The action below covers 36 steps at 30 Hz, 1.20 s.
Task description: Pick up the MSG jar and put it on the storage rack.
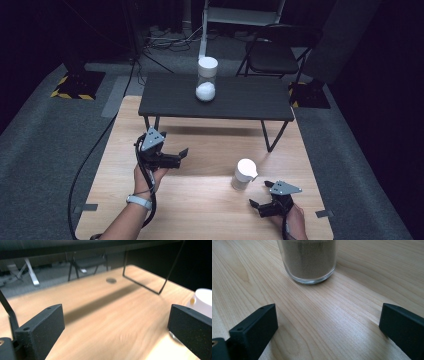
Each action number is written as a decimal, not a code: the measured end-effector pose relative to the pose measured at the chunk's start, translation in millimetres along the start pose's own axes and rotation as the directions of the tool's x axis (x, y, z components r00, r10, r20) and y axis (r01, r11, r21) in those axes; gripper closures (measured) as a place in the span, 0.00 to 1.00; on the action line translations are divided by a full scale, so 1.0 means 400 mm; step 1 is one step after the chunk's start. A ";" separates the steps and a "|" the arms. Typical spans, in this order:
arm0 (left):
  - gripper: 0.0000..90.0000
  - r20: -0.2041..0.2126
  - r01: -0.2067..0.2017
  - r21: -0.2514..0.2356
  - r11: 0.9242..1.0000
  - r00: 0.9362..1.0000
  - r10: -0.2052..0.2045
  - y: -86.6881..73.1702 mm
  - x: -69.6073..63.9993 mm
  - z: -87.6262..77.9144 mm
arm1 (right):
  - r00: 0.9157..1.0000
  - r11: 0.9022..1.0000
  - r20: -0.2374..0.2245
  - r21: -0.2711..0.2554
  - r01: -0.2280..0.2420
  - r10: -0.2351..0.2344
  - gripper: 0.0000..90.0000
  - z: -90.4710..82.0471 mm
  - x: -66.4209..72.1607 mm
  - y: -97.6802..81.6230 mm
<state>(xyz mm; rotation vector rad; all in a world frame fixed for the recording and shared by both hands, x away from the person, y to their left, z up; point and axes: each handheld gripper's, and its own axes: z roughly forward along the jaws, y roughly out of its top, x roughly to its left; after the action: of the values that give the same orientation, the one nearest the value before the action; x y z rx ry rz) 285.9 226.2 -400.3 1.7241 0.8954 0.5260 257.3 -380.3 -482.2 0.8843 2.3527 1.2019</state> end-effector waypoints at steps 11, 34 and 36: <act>0.00 0.028 -0.019 0.119 0.993 0.999 0.016 -0.070 -0.027 0.053 | 1.000 1.000 0.000 0.000 0.000 0.000 0.02 0.000 0.000 0.000; 0.00 0.101 -0.173 0.359 0.917 0.984 0.146 -0.099 -0.059 0.152 | 1.000 1.000 0.001 -0.001 0.000 0.000 0.02 0.000 0.000 0.000; 0.00 0.103 -0.182 0.366 0.912 0.983 0.155 -0.099 -0.063 0.155 | 1.000 1.000 0.001 -0.001 0.000 0.000 0.02 0.000 0.000 0.000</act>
<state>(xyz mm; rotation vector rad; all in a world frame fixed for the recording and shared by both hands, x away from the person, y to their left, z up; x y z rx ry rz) 303.0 174.6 -455.8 2.1704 0.8371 0.4198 257.2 -380.2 -482.3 0.8848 2.3516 1.2021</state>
